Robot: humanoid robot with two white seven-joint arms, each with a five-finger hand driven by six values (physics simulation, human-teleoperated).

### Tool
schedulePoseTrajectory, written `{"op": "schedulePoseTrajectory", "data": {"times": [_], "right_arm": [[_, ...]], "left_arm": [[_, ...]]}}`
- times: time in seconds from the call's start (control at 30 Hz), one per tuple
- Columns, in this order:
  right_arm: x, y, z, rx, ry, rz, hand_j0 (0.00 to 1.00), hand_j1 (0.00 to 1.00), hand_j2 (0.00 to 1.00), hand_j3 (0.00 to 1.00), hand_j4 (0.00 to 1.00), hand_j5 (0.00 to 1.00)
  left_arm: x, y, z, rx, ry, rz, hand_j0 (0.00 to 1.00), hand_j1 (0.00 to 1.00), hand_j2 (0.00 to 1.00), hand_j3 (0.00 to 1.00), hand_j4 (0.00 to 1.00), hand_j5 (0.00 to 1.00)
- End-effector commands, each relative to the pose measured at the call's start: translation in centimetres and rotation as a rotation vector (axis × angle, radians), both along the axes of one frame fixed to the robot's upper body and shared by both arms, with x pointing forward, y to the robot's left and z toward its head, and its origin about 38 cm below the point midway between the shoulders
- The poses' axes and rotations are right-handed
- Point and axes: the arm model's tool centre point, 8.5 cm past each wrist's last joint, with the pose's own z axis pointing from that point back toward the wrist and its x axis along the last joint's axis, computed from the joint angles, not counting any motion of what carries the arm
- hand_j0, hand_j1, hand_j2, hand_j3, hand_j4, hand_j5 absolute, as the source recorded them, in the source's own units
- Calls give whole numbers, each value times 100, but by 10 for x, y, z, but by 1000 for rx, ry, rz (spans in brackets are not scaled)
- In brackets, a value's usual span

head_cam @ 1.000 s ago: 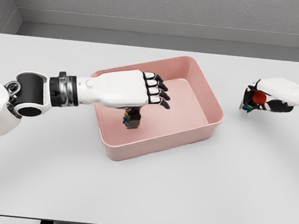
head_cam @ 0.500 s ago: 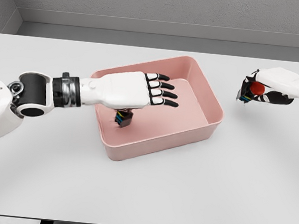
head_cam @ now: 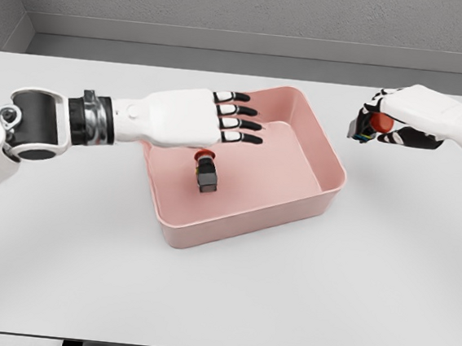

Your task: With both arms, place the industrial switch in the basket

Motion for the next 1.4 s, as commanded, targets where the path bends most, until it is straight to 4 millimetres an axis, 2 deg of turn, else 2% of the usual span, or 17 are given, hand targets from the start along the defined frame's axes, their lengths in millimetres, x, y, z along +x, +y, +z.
{"op": "schedulePoseTrajectory", "data": {"times": [0.0,0.23,0.33,0.37,0.4,0.5,0.6,0.63,0.7,0.73,0.8,0.87,1.07,1.3,1.37], "right_arm": [[-3,6,4,3,-12,19,43,43,43,43,43,43],[-1,16,11,11,-34,54,43,43,43,43,43,43],[2,31,11,28,-38,88,44,44,44,44,44,44],[2,39,10,29,-36,107,44,44,44,44,44,44],[2,45,8,31,-35,126,44,44,44,44,44,44],[2,55,7,33,-35,160,44,44,44,44,44,44],[1,81,-2,33,-15,229,45,45,45,45,45,45],[1,83,-2,33,-16,233,45,45,45,45,45,45],[0,89,-6,25,-5,250,48,48,48,48,48,48],[0,88,-3,25,-10,246,75,75,75,75,75,75],[4,81,5,19,-26,217,100,100,100,100,100,100],[8,68,18,35,-58,179,100,100,100,100,100,100],[8,29,34,-5,-91,104,100,100,100,100,100,100],[-7,-21,2,1,-33,31,100,100,100,100,100,100],[-13,-37,-5,1,-28,21,100,100,100,100,100,100]], "left_arm": [[0,28,7,-40,61,40,100,100,100,100,100,100],[-7,104,27,-115,191,166,100,100,100,100,100,100],[-10,127,34,-130,216,212,100,100,100,100,100,100],[-16,147,29,-116,245,256,100,100,100,100,100,100],[-20,157,25,-119,272,281,100,100,100,100,100,100],[-25,170,16,-100,298,315,100,100,100,100,100,100],[-28,180,11,-85,313,341,100,100,100,100,100,100],[-27,184,11,-91,318,350,100,100,100,100,100,100],[-26,190,11,-88,317,369,100,100,100,100,100,100],[-24,195,10,-90,321,387,100,100,100,100,100,100],[-24,195,10,-93,323,385,100,100,100,100,100,100],[-23,193,9,-97,324,382,100,100,100,100,100,100],[-22,191,6,-91,327,379,100,100,100,100,100,100],[-21,194,1,-84,337,392,100,100,100,100,100,100],[-19,189,-2,-92,342,384,100,100,100,100,100,100]]}}
